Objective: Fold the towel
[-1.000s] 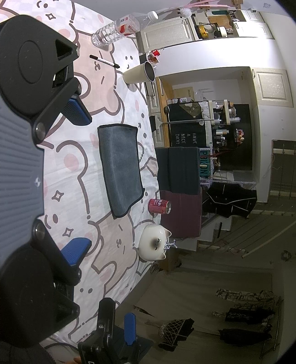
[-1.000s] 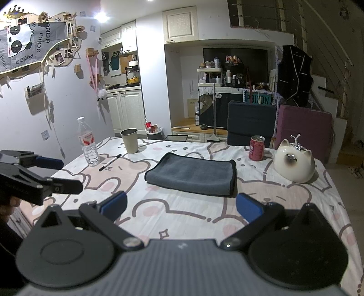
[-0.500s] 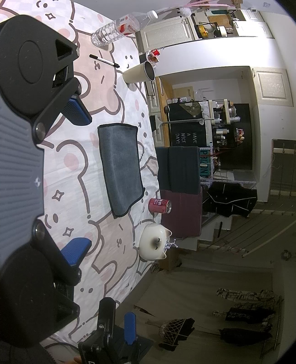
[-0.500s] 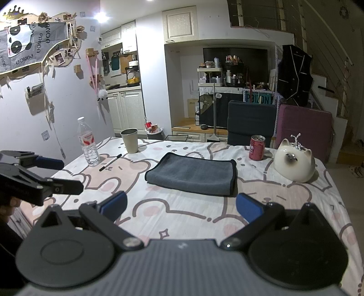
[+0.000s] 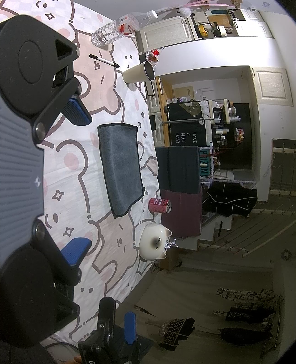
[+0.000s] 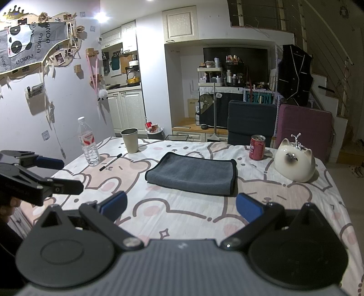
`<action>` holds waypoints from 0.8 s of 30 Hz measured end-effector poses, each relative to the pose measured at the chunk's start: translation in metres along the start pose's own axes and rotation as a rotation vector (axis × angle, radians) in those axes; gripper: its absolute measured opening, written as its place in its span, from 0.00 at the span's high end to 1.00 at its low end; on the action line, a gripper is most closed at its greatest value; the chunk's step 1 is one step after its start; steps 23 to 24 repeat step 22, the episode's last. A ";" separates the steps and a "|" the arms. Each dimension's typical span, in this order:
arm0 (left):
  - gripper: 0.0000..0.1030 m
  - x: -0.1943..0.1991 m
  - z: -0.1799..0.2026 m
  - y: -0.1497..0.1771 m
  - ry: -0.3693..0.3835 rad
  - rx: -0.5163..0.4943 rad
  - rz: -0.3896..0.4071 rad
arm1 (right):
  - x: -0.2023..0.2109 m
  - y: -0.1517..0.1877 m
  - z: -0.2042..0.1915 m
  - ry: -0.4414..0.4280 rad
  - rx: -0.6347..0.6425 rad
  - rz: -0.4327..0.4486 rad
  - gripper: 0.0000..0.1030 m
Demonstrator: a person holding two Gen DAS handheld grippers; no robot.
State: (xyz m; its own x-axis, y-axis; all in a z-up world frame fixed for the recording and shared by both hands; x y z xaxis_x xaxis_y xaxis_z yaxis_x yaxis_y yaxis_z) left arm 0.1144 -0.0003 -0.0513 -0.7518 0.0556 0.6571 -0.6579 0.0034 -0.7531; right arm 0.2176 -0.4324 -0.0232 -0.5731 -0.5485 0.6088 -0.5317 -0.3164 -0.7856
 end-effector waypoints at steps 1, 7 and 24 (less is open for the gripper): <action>0.00 0.000 0.000 0.000 0.000 0.000 -0.001 | 0.000 0.000 0.000 0.000 0.000 0.000 0.00; 0.00 0.000 0.000 0.000 0.000 0.000 0.000 | 0.000 0.000 0.000 0.000 0.000 0.000 0.00; 0.00 -0.001 0.004 0.002 0.000 -0.002 -0.002 | 0.000 0.000 0.000 -0.001 0.000 0.000 0.00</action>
Point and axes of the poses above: each gripper's, at about its wrist camera, not at the fingertips, and x roughly against the way its jaws point, z to its right, y to its underside, the point moved 9 cm from there along -x, roughly the way its jaws point, and after that the axes turned 7 degrees about -z, right-handed, at the moved point
